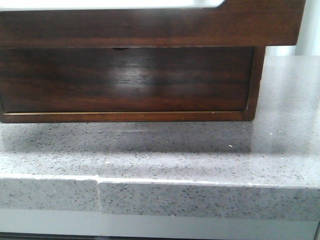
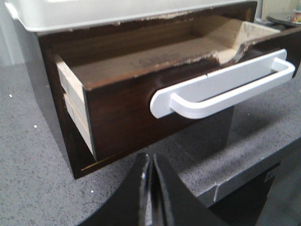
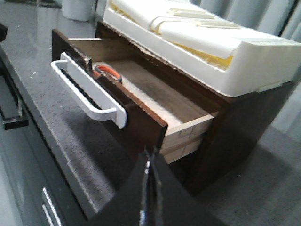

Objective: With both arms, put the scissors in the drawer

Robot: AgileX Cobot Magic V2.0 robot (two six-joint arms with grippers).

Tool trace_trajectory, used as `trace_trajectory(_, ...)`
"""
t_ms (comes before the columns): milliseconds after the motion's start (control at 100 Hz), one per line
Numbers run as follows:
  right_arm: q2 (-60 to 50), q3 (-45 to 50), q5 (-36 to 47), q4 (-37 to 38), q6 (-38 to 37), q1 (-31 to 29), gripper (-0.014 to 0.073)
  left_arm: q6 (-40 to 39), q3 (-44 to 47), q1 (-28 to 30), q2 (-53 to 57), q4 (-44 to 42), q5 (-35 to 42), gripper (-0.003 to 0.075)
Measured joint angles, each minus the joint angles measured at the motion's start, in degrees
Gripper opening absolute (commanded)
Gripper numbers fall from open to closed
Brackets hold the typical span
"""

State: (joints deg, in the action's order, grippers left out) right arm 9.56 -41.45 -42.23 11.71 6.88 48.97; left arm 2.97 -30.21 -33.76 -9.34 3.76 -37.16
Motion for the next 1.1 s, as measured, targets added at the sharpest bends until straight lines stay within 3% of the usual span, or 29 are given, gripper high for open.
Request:
trace_trajectory(800, -2.3, 0.1, 2.2, 2.0, -1.1, 0.0, -0.0039, 0.0, 4.3, 0.0, 0.3, 0.4, 0.0, -0.002)
trace_trajectory(970, -2.3, 0.1, 2.3, 2.0, -1.1, 0.0, -0.0039, 6.6, 11.6, 4.0, 3.7, -3.2, 11.5, -0.002)
trace_trajectory(1100, -2.3, 0.1, 2.3, 2.0, -1.1, 0.0, -0.0039, 8.1, 20.7, 11.9, 7.9, -3.8, 24.4, -0.002)
